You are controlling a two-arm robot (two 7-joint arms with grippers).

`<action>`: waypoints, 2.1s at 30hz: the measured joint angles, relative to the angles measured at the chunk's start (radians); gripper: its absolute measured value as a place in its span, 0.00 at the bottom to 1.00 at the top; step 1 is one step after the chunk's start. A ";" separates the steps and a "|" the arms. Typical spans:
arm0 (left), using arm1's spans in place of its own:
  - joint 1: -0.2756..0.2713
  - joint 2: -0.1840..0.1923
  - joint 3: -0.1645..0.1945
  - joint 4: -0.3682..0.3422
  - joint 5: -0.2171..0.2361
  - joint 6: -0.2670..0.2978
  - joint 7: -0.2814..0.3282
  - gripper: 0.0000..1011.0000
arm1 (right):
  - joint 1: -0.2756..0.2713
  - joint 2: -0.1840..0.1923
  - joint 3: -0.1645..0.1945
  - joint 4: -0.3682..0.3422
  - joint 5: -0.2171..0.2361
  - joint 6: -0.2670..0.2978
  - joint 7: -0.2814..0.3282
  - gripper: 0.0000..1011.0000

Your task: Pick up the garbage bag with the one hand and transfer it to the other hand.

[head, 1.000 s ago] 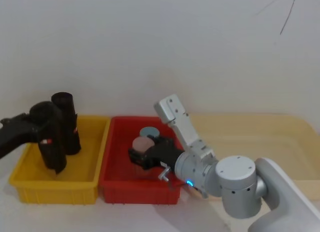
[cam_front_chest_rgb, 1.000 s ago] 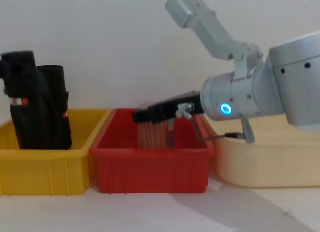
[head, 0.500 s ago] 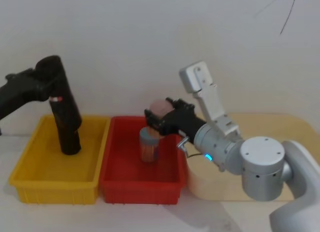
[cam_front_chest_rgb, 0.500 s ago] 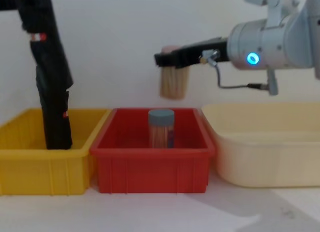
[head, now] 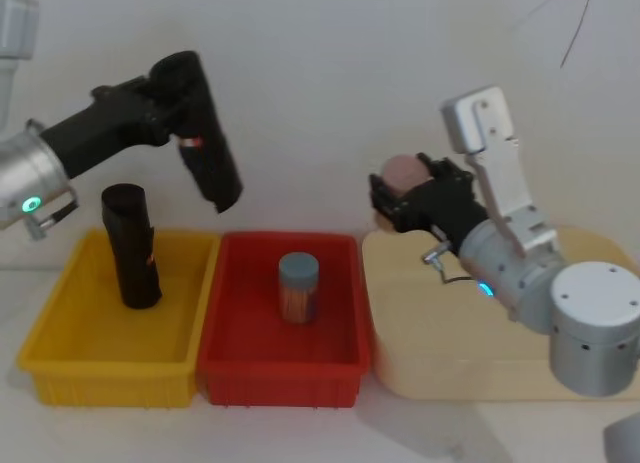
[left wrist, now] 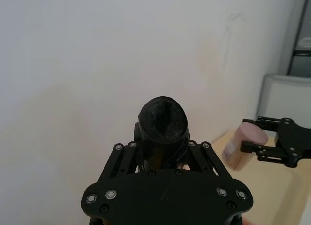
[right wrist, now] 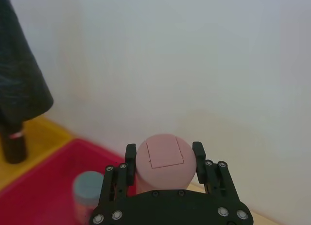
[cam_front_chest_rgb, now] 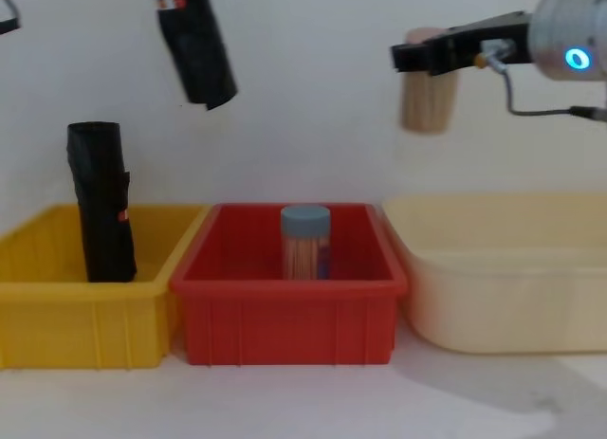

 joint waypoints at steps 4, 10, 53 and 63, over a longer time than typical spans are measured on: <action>-0.054 -0.039 0.035 0.058 0.000 -0.018 -0.042 0.37 | -0.025 0.018 0.032 -0.040 -0.015 0.019 -0.032 0.68; -0.139 -0.107 0.092 0.166 0.001 -0.050 -0.109 0.37 | -0.064 0.039 0.079 -0.089 -0.034 0.051 -0.076 0.68; -0.653 -0.583 0.309 1.170 -0.049 -0.365 -0.551 0.37 | -0.143 0.065 0.229 -0.113 -0.023 0.138 -0.099 0.99; -0.668 -0.596 0.314 1.200 -0.052 -0.374 -0.563 0.37 | -0.150 0.087 0.221 -0.136 0.004 0.121 -0.019 0.99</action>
